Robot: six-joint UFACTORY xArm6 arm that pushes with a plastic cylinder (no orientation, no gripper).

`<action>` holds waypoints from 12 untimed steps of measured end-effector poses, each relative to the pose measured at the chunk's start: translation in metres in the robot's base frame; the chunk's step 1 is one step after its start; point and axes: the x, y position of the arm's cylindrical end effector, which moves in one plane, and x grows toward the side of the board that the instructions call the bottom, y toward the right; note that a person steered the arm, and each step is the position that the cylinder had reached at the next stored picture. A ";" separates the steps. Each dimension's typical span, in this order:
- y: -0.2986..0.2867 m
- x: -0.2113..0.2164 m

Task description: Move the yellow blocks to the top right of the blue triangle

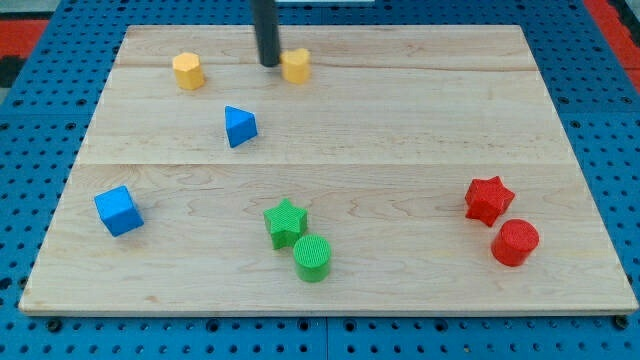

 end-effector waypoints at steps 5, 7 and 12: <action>-0.141 -0.006; 0.024 0.014; -0.058 -0.028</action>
